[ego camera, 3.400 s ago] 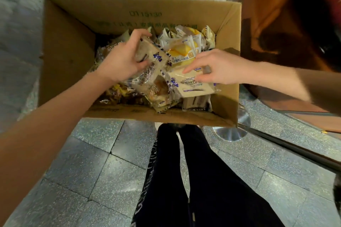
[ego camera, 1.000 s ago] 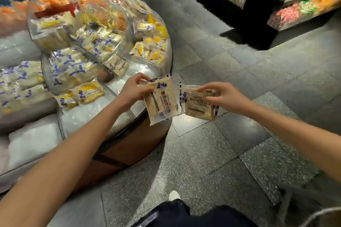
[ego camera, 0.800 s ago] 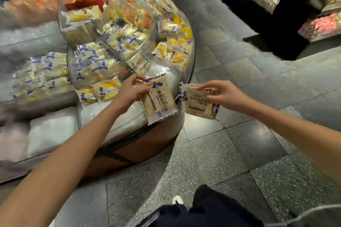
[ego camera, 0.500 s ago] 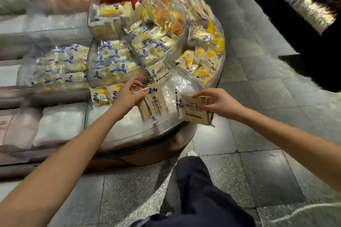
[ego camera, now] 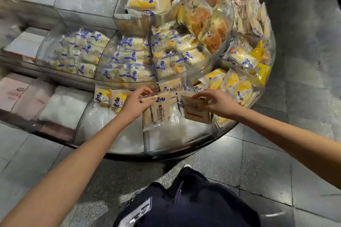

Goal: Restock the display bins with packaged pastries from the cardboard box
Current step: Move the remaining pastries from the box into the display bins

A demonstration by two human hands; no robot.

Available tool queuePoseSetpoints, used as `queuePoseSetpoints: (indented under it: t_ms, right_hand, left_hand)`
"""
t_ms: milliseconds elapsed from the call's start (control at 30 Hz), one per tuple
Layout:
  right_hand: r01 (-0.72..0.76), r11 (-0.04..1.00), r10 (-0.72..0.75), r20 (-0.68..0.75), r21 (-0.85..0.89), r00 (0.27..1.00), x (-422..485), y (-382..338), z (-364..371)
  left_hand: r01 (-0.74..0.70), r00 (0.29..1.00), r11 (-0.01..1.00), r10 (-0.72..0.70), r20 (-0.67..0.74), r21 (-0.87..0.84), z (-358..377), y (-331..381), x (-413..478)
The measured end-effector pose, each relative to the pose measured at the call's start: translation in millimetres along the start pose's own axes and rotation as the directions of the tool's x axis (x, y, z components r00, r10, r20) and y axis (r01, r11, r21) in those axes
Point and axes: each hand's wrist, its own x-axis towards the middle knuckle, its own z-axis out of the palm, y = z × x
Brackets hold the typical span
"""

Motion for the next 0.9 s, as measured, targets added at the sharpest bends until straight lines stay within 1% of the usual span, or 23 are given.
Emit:
queuePoseSetpoints:
  t_ms: [100, 167, 233, 300, 333, 400, 433, 467, 500, 533, 567, 600, 633, 667, 733, 800, 900]
  right_hand:
    - [0.032, 0.999, -0.031, 0.042, -0.021, 0.999, 27, 14, -4]
    - [0.062, 0.997, -0.058, 0.062, -0.051, 0.996, 44, 20, -4]
    - [0.097, 0.993, -0.093, 0.075, -0.059, 0.993, 60, 24, -6]
    - [0.125, 0.991, -0.122, 0.079, -0.043, 0.989, 75, 27, -7]
    - [0.135, 0.990, -0.131, 0.087, -0.048, 0.988, 82, 29, -7]
    - [0.166, 0.983, -0.158, 0.095, -0.085, 0.983, 94, 32, -8]
    - [0.178, 0.979, -0.169, 0.090, -0.104, 0.982, 100, 34, -8]
    - [0.181, 0.977, -0.172, 0.081, -0.117, 0.982, 104, 37, -8]
    - [0.179, 0.976, -0.171, 0.073, -0.121, 0.983, 108, 39, -10]
    - [0.174, 0.978, -0.166, 0.072, -0.117, 0.983, 110, 41, -12]
    - [0.173, 0.979, -0.165, 0.078, -0.107, 0.983, 111, 43, -14]
    - [0.171, 0.981, -0.162, 0.089, -0.096, 0.983, 112, 45, -16]
    - [0.172, 0.982, -0.164, 0.096, -0.083, 0.982, 112, 46, -18]
    - [0.175, 0.982, -0.167, 0.107, -0.074, 0.980, 112, 47, -19]
    - [0.187, 0.980, -0.178, 0.128, -0.066, 0.976, 112, 48, -19]
    - [0.201, 0.976, -0.188, 0.144, -0.083, 0.972, 111, 47, -17]
    - [0.229, 0.967, -0.212, 0.149, -0.110, 0.966, 109, 45, -14]
  left_hand:
    - [0.046, 0.996, 0.999, -0.045, -0.075, 0.011, 7, -6, 7]
    - [0.105, 0.981, 0.993, -0.113, -0.156, -0.058, 12, -9, 13]
    - [0.166, 0.945, 0.970, -0.208, -0.254, -0.177, 17, -11, 18]
    - [0.214, 0.888, 0.911, -0.332, -0.319, -0.351, 23, -14, 23]
    - [0.232, 0.856, 0.857, -0.404, -0.323, -0.460, 25, -17, 26]
    - [0.246, 0.811, 0.727, -0.517, -0.275, -0.641, 30, -21, 32]
    - [0.256, 0.802, 0.693, -0.541, -0.253, -0.674, 33, -22, 35]
    - [0.267, 0.804, 0.697, -0.542, -0.244, -0.666, 36, -24, 37]
    - [0.280, 0.822, 0.744, -0.512, -0.250, -0.606, 38, -26, 39]
    - [0.287, 0.855, 0.821, -0.452, -0.254, -0.493, 40, -30, 40]
    - [0.294, 0.895, 0.890, -0.385, -0.227, -0.349, 39, -31, 40]
    - [0.301, 0.927, 0.929, -0.338, -0.164, -0.214, 37, -33, 42]
    - [0.314, 0.944, 0.943, -0.323, -0.072, -0.111, 33, -33, 43]
    - [0.331, 0.943, 0.943, -0.330, 0.030, -0.033, 28, -33, 45]
    - [0.326, 0.918, 0.941, -0.338, 0.208, 0.093, 19, -29, 49]
    - [0.282, 0.897, 0.943, -0.324, 0.300, 0.176, 11, -27, 58]
    - [0.212, 0.872, 0.943, -0.301, 0.386, 0.257, 8, -27, 76]
